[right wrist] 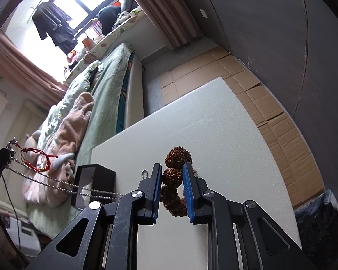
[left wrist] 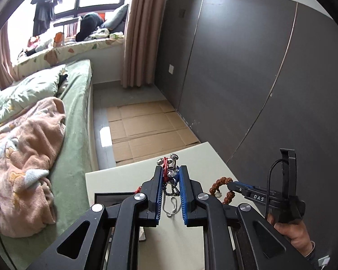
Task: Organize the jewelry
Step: 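Lift the chain and red bracelet while the right gripper grasps the brown bead bracelet, then lower the chain and red bracelet into the box and open the left gripper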
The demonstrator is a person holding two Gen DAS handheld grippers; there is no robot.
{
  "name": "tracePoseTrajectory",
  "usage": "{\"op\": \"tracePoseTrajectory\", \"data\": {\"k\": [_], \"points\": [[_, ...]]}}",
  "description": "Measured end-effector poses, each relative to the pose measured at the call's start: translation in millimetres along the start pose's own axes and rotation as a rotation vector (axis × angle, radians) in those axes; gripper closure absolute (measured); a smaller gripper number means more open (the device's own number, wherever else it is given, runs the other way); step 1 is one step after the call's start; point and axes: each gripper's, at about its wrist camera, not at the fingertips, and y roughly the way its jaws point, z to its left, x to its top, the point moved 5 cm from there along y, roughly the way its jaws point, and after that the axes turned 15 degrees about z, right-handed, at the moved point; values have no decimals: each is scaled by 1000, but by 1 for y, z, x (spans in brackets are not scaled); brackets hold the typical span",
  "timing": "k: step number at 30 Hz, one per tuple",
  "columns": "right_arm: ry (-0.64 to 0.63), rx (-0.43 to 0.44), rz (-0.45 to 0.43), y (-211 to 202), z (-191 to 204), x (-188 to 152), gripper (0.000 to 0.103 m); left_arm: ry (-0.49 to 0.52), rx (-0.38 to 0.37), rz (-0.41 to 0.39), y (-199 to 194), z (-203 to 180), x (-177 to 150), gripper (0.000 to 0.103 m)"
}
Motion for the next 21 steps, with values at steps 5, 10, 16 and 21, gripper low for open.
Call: {"op": "tracePoseTrajectory", "data": {"k": [5,10,16,21], "points": [[-21,81,-59,-14,17,0,82,4,37,-61,-39,10,16,89],[-49,150,-95,-25,33,-3,82,11,71,-109,-71,17,31,89],[-87,200,-107,-24,54,-6,82,22,111,-149,-102,24,42,89],[-121,226,-99,-20,69,-9,82,23,132,-170,-117,31,50,89]]}}
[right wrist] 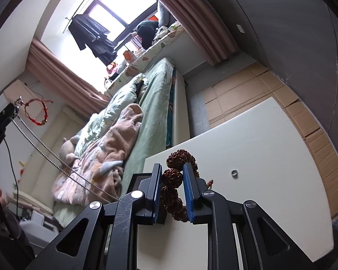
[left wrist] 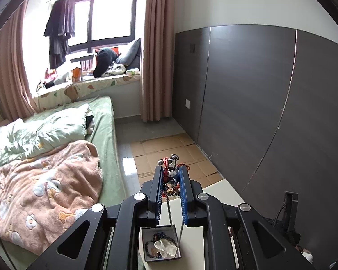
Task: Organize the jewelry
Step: 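Lower the chain and red bracelet into the box and open the left gripper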
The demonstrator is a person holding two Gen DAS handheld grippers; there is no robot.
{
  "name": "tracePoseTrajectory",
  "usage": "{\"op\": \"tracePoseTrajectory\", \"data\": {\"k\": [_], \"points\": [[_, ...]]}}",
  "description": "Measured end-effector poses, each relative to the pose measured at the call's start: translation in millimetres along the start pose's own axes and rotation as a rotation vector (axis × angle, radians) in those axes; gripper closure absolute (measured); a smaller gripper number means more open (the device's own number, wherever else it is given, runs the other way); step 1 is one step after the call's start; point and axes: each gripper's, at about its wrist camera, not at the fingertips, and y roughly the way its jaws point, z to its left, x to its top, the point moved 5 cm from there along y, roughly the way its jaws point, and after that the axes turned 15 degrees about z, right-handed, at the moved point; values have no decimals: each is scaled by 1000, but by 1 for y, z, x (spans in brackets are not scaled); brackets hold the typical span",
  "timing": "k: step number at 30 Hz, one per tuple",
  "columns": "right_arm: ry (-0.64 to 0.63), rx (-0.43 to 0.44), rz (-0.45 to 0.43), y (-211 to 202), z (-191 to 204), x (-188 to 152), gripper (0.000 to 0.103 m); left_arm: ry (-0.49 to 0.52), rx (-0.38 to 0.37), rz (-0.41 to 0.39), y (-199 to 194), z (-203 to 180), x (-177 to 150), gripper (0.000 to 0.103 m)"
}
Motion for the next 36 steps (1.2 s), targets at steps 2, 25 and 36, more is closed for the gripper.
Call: {"op": "tracePoseTrajectory", "data": {"k": [2,25,36], "points": [[-14,10,0,3,7,0,82,3,7,-6,-3,2,2,89],[-48,14,25,17,25,-2,82,-92,-32,279,150,33,-110,89],[-45,-2,41,25,30,-3,82,-254,-76,456,209,48,-161,85]]}}
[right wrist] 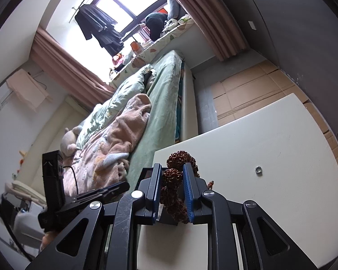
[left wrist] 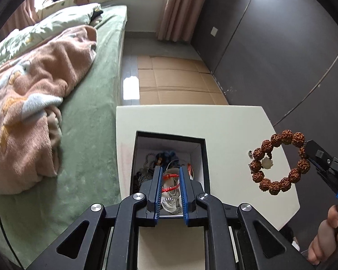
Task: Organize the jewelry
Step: 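Lower the chain and red bracelet into the box and open the left gripper, then lower the brown bead bracelet into the box and open the right gripper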
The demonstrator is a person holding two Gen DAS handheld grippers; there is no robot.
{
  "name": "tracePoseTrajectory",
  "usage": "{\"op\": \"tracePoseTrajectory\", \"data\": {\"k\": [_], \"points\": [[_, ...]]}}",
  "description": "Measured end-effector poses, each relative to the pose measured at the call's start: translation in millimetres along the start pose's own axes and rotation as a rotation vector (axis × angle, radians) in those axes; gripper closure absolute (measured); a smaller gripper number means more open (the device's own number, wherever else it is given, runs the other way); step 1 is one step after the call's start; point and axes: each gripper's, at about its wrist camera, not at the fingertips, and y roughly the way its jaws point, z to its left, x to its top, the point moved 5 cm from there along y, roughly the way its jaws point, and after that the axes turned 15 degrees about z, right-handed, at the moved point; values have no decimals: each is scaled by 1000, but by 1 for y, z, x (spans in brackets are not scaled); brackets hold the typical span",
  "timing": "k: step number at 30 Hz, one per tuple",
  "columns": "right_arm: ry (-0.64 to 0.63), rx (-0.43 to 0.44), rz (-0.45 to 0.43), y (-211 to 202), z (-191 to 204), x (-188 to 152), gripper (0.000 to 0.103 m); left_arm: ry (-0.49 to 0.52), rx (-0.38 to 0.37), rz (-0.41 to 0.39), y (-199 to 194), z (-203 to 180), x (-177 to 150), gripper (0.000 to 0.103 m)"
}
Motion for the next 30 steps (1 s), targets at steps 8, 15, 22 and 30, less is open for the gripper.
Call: {"op": "tracePoseTrajectory", "data": {"k": [8,15,22,30], "points": [[30,15,-15,3,-3,-2,82,-91,4,-101,-8,-1,-3,22],[25,24,-2,15,0,-9,82,-117,-23,-153,-18,16,-12,21],[-29,78,3,44,28,-6,82,-162,-89,-242,-43,38,-17,21],[-86,95,32,79,59,-12,82,-197,-95,-303,-55,54,-20,21]]}}
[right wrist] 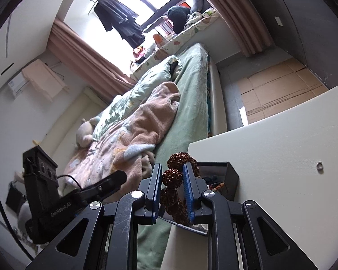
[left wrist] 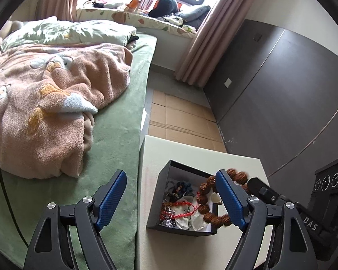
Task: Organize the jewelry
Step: 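Lower the brown bead bracelet into the box and open the right gripper, then reach the right gripper to the small silver ring and grasp it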
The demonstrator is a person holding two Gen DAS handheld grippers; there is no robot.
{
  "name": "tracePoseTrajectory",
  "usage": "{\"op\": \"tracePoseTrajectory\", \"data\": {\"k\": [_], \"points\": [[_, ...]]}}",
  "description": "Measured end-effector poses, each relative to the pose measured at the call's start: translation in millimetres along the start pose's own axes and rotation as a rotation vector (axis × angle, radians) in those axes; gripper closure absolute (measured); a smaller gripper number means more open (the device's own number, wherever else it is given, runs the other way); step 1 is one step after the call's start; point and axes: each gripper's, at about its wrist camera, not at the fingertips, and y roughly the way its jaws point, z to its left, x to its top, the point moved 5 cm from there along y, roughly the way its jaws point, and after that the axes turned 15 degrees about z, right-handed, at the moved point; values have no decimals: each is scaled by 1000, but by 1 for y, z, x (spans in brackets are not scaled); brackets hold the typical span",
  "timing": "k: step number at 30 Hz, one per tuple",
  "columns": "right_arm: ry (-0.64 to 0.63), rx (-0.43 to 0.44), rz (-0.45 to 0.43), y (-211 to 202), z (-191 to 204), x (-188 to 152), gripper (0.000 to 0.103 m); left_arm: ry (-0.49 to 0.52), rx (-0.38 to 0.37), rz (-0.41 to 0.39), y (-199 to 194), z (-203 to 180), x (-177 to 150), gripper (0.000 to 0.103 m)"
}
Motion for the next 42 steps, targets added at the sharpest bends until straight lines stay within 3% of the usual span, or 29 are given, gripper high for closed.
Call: {"op": "tracePoseTrajectory", "data": {"k": [1,2,3,4,7,12,17,21,25,26,32,42], "points": [[1,-5,19,7,0,-1,81,-8,-1,-17,-3,2,0,21],[8,-1,45,13,0,-2,73,-17,-10,-28,-4,3,0,21],[20,4,70,17,-2,-3,56,-23,-16,-30,-5,4,0,21],[32,6,76,18,-4,-4,50,-26,-13,-32,-4,4,0,21],[41,-5,45,7,-9,-3,45,-13,27,-42,-2,1,-1,21],[79,3,8,-18,-22,-4,24,44,14,-49,1,-18,-7,21],[112,-21,-7,-38,-37,-5,23,85,9,-35,9,-38,-15,21],[146,-65,-19,-53,-55,-5,7,117,12,-33,14,-54,-21,21],[155,-129,-23,-66,-71,-5,5,156,23,-17,22,-68,-28,21],[155,-144,-26,-70,-75,-6,0,164,25,-15,24,-72,-29,21],[175,-233,-15,-88,-103,-7,0,188,20,7,35,-83,-31,21],[248,-324,74,-86,-147,-5,0,158,10,70,56,-75,-20,21]]}}
